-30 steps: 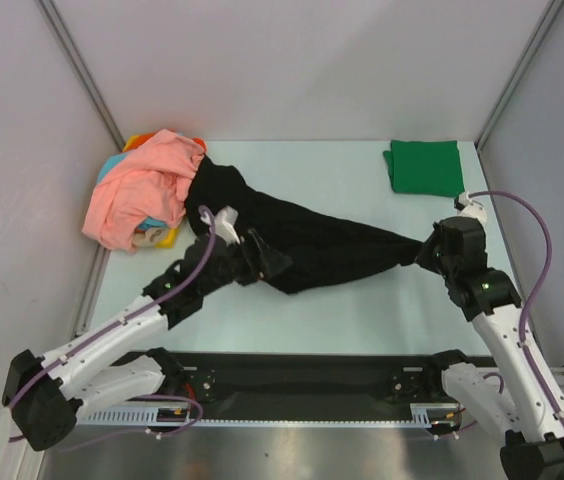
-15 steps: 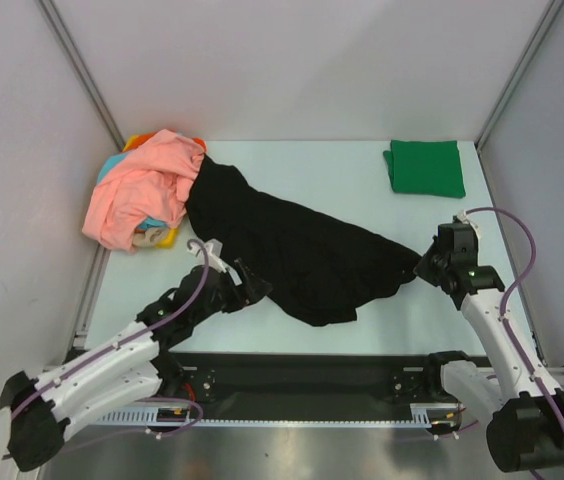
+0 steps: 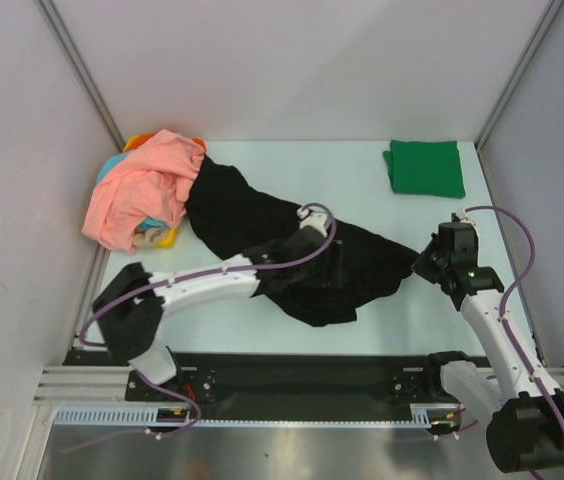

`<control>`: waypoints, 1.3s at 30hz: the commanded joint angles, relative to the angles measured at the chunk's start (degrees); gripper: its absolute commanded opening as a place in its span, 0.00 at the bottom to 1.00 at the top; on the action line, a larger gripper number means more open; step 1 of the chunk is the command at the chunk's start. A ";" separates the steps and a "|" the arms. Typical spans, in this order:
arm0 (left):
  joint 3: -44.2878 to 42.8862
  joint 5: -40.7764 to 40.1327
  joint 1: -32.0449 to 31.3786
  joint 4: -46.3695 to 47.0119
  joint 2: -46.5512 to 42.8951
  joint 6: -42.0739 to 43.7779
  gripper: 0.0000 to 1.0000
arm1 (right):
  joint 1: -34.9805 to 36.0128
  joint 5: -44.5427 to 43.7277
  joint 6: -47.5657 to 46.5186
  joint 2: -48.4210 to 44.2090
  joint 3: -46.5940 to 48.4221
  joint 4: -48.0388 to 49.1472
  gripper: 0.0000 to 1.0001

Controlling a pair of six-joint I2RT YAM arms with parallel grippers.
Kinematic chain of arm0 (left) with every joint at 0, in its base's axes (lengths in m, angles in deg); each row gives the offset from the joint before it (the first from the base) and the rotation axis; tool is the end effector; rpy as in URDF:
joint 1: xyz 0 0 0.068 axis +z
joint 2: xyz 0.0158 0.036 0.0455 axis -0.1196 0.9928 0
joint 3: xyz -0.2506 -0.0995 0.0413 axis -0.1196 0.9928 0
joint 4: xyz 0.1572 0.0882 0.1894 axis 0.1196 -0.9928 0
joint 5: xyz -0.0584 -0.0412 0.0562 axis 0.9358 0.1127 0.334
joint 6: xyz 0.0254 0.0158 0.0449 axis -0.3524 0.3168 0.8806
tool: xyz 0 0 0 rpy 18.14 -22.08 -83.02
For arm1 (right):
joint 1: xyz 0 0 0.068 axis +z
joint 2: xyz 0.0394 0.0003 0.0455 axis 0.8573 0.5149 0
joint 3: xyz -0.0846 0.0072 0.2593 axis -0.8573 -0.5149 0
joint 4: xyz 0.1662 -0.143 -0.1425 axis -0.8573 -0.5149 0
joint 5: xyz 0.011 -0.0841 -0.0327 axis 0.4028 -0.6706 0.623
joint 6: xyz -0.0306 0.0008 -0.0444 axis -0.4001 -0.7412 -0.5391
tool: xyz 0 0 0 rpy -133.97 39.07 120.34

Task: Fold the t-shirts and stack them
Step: Flatten the tshirt out

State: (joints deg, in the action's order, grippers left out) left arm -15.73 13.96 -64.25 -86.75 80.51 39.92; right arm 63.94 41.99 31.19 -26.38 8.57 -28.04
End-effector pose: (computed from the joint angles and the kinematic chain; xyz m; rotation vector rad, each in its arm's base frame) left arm 0.1875 -0.2852 0.2342 0.2428 2.4060 -0.7310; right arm 0.1900 0.0137 0.2493 0.5873 2.2823 0.2251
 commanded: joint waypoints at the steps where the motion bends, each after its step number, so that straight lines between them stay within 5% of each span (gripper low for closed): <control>1: -11.34 -3.96 -1.41 -7.71 7.84 6.63 0.80 | -0.27 1.63 0.07 -0.90 -0.26 2.35 0.00; 7: -24.28 -9.48 -3.25 -17.46 20.95 7.08 0.76 | -0.45 2.16 -0.63 -1.16 -0.70 2.26 0.00; 17: -30.01 -14.33 -4.58 -20.11 29.22 6.99 0.65 | -0.62 3.04 -1.42 -0.37 -1.23 3.58 0.00; 21: -29.66 -16.17 -4.58 -20.29 29.05 6.38 0.31 | -0.71 3.04 -1.51 -0.37 -1.14 3.58 0.00; 22: -29.14 -17.39 -4.58 -20.46 28.53 6.12 0.14 | -0.80 3.13 -1.42 -0.28 -1.14 3.58 0.00; 25: -28.78 -20.12 -4.58 -22.30 25.81 5.94 0.00 | -0.80 3.13 -1.51 -0.28 -0.70 3.23 0.00; 39: -24.46 -33.56 -3.70 -39.60 -14.41 4.36 0.00 | -1.41 1.81 -2.57 -9.42 16.33 -6.86 0.00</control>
State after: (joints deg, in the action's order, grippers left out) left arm -38.63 -12.78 -68.56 -119.21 75.70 45.43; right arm 62.93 44.26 30.20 -32.39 17.49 -32.76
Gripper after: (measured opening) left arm 0.012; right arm 0.019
